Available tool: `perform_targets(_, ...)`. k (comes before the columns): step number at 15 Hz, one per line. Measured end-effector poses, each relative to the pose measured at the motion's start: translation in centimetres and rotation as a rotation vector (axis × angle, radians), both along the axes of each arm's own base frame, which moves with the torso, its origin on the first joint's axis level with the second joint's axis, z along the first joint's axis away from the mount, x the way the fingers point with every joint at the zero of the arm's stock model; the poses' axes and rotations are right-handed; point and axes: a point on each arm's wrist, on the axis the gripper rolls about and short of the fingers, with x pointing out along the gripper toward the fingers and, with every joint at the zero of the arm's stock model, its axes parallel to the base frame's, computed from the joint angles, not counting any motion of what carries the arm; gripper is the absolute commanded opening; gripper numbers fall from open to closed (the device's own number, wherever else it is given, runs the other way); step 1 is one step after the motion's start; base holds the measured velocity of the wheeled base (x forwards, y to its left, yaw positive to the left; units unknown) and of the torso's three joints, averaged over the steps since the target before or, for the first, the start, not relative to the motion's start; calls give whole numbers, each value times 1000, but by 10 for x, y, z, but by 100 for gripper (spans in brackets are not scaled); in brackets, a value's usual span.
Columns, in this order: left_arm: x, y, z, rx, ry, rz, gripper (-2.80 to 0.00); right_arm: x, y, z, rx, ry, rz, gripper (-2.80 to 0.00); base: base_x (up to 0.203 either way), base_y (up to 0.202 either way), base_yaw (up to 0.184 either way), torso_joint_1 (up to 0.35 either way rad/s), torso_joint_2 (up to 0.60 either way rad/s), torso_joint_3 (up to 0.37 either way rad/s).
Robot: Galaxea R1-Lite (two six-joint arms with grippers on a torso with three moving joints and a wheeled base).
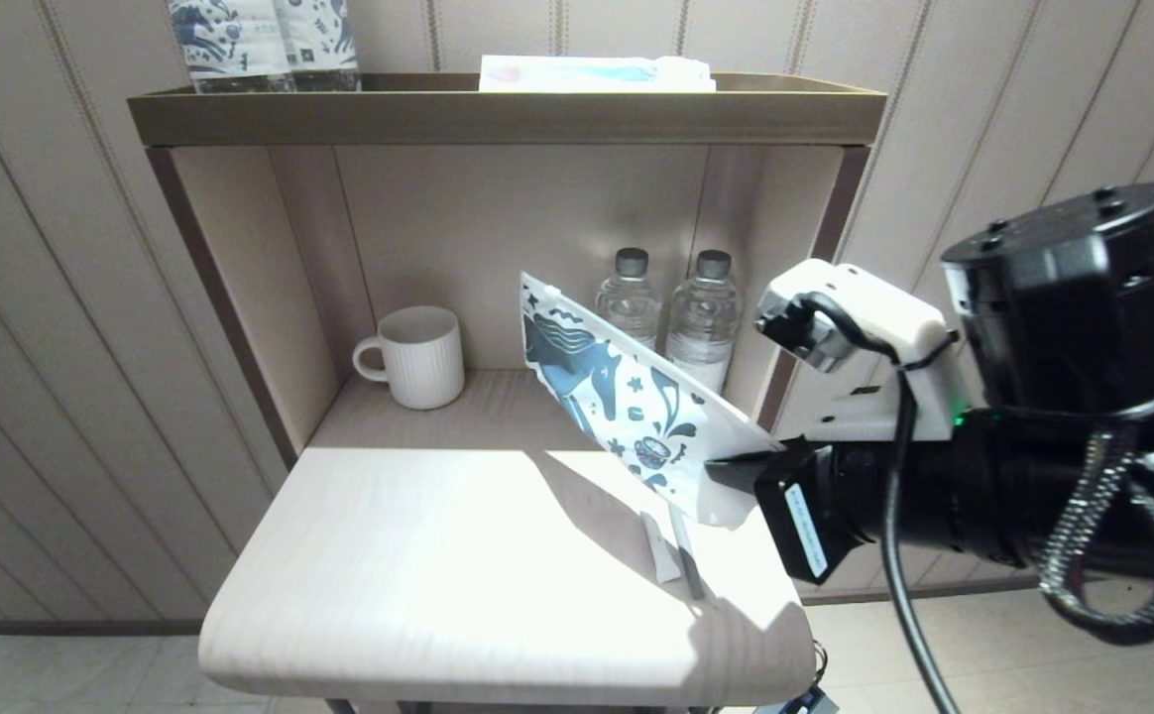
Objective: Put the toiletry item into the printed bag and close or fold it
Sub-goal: Hand it to the other hand
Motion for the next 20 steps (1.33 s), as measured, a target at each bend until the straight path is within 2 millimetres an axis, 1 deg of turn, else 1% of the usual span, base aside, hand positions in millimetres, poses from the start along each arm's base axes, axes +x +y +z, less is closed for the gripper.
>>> perform_targets(1, -3, 0, 10, 1, -28, 4, -280, -8, -6, 3, 10, 1, 9, -280, 0, 0, 0, 0, 0, 0)
perform_targets(3, -17, 0, 45, -2, -97, -21, -280, -31, -19, 7, 15, 30, 74, -280, 0, 0, 0, 0, 0, 0)
perform_targets(5, -31, -3, 81, -14, -107, -128, -280, -51, -32, 11, 16, 104, 188, -280, 0, 0, 0, 0, 0, 0)
perform_targets(6, -32, -5, 96, -20, -89, -210, -280, -59, -38, 14, 16, 148, 251, -280, 0, 0, 0, 0, 0, 0)
perform_targets(8, -24, -9, 123, -28, -33, -391, -280, -72, -47, 19, -3, 217, 367, -280, 0, 0, 0, 0, 0, 0)
perform_targets(9, -15, -10, 134, -33, 0, -476, -280, -75, -50, 21, -27, 226, 402, -280, 0, 0, 0, 0, 0, 0)
perform_targets(11, 8, -14, 157, -52, 71, -660, -280, -79, -51, 23, -72, 225, 442, -280, 0, 0, 0, 0, 0, 0)
perform_targets(14, 51, -18, 183, -88, 151, -915, -280, -75, -43, 27, -113, 182, 494, -280, 0, 0, 0, 0, 0, 0)
perform_targets(17, 99, -28, 200, -106, 198, -1145, -280, -66, -30, 40, -111, 151, 515, -280, 0, 0, 0, 0, 0, 0)
perform_targets(20, 140, -48, 208, -85, 235, -1290, -280, -62, -22, 56, -84, 171, 576, -280, 0, 0, 0, 0, 0, 0)
